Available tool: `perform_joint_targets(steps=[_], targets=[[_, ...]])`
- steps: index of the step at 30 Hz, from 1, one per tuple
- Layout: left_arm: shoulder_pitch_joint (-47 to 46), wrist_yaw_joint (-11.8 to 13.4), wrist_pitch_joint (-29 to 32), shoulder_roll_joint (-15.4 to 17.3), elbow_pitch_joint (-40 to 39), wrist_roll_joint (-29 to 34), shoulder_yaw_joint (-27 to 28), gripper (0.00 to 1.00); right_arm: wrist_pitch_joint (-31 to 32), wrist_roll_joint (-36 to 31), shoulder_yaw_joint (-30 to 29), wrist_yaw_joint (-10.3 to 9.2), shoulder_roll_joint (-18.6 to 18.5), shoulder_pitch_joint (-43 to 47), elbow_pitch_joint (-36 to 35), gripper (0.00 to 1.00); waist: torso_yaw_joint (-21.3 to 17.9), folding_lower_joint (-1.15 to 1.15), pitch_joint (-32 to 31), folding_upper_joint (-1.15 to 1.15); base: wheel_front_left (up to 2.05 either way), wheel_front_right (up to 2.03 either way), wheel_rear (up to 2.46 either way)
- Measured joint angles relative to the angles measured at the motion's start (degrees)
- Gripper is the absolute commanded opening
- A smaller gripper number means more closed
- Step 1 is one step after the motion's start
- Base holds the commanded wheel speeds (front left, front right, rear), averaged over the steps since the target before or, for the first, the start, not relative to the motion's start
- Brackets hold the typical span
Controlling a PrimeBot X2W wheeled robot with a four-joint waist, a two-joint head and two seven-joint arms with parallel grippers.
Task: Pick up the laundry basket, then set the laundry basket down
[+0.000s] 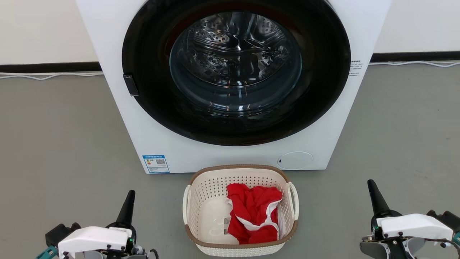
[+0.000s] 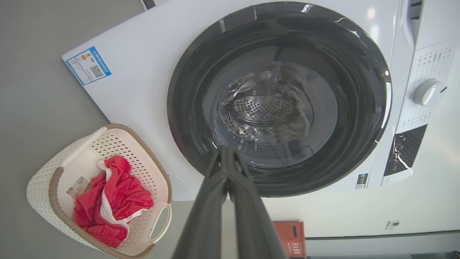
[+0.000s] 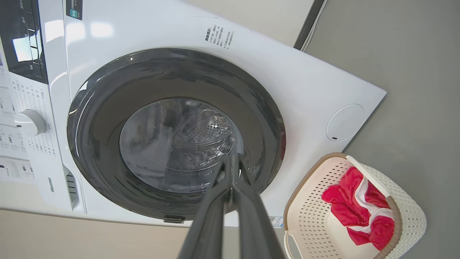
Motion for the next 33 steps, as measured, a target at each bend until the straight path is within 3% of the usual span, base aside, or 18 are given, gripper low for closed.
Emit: perform_joint_targets(steps=[29,33], targets=[[0.0,-1.7,4.6,0.0,-4.2,-15.6,2.7,0.00,4.8,20.3,-2.0,0.00,0.0,0.9,-4.4,0.00,0.2,0.00,0.1,0.00,0.00,0.00,0.00],[0.0,-2.0,4.6,0.0,-4.3,-16.1,2.8,0.00,4.8,20.7,-2.1,0.00,0.0,1.0,-4.5,0.00,0.2,0.00,0.1,0.00,0.00,0.00,0.00]])
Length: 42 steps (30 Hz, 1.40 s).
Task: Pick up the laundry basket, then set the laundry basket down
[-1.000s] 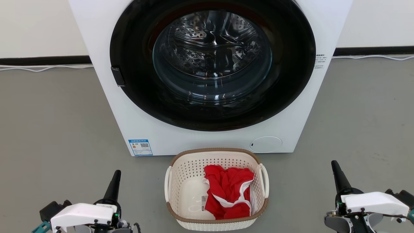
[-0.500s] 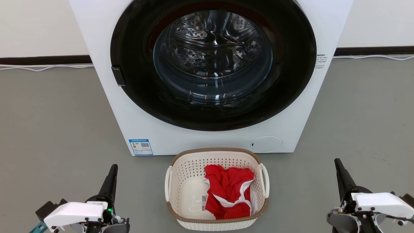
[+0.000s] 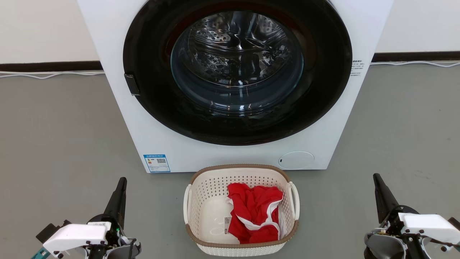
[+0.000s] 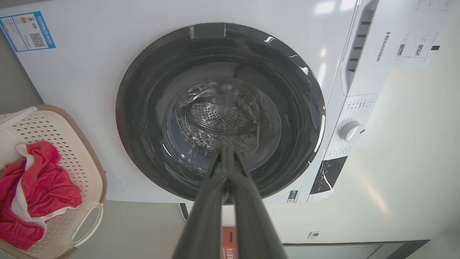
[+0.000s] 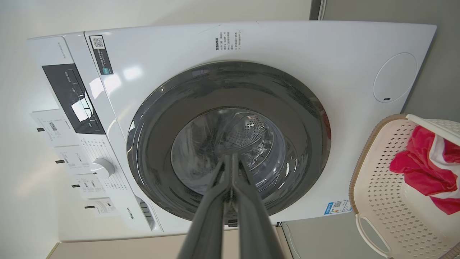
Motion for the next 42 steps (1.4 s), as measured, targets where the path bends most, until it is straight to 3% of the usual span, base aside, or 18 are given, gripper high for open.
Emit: perform_joint_targets(steps=[42], targets=[[0.0,0.0,0.0,0.0,0.0,0.0,0.0,0.00,0.0,0.0,0.0,0.00,0.0,0.0,0.0,0.00,0.0,0.00,0.0,0.00,0.00,0.00,0.00]])
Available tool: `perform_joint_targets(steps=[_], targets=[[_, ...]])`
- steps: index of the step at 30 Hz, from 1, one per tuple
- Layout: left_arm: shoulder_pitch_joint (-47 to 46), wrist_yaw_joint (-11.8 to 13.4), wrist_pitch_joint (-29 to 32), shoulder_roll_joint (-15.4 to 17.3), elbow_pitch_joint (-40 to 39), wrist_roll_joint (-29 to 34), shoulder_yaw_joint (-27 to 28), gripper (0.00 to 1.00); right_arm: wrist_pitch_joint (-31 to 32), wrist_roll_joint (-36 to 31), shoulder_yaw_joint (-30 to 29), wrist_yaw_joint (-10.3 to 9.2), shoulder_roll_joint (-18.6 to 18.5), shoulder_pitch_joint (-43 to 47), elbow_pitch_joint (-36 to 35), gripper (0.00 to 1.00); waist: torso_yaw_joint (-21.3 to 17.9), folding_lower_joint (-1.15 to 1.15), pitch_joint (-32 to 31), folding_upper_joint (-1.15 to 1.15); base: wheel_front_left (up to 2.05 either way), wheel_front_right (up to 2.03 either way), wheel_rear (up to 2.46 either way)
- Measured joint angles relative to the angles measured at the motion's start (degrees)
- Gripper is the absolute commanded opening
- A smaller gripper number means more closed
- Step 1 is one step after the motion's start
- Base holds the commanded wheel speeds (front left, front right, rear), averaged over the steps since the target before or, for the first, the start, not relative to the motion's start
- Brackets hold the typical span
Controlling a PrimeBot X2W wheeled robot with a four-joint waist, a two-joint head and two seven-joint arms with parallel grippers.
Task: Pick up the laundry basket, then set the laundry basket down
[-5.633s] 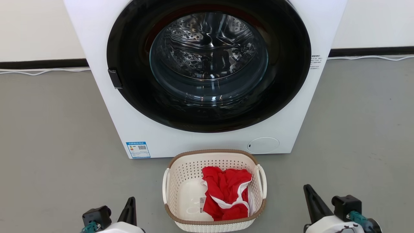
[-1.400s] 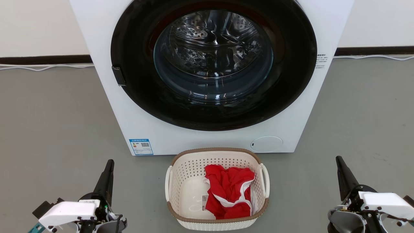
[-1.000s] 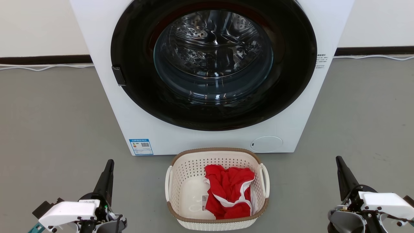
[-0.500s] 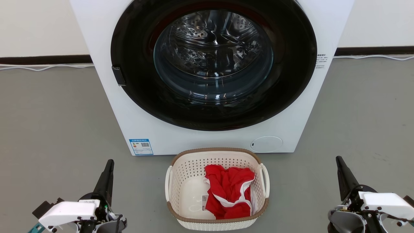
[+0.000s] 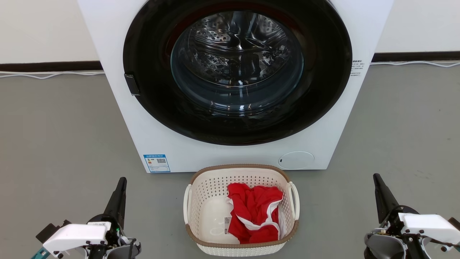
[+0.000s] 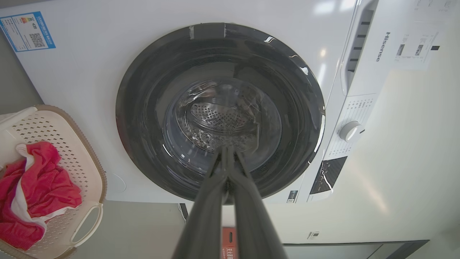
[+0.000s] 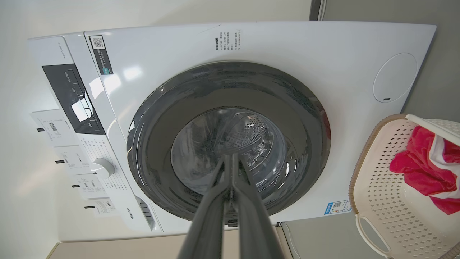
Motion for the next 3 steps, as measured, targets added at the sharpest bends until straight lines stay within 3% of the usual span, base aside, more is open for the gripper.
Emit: perform_joint_targets(steps=[3], targets=[[0.0,0.0,0.0,0.0,0.0,0.0,0.0,0.00,0.0,0.0,0.0,0.00,0.0,0.0,0.0,0.00,0.0,0.00,0.0,0.00,0.00,0.00,0.00]])
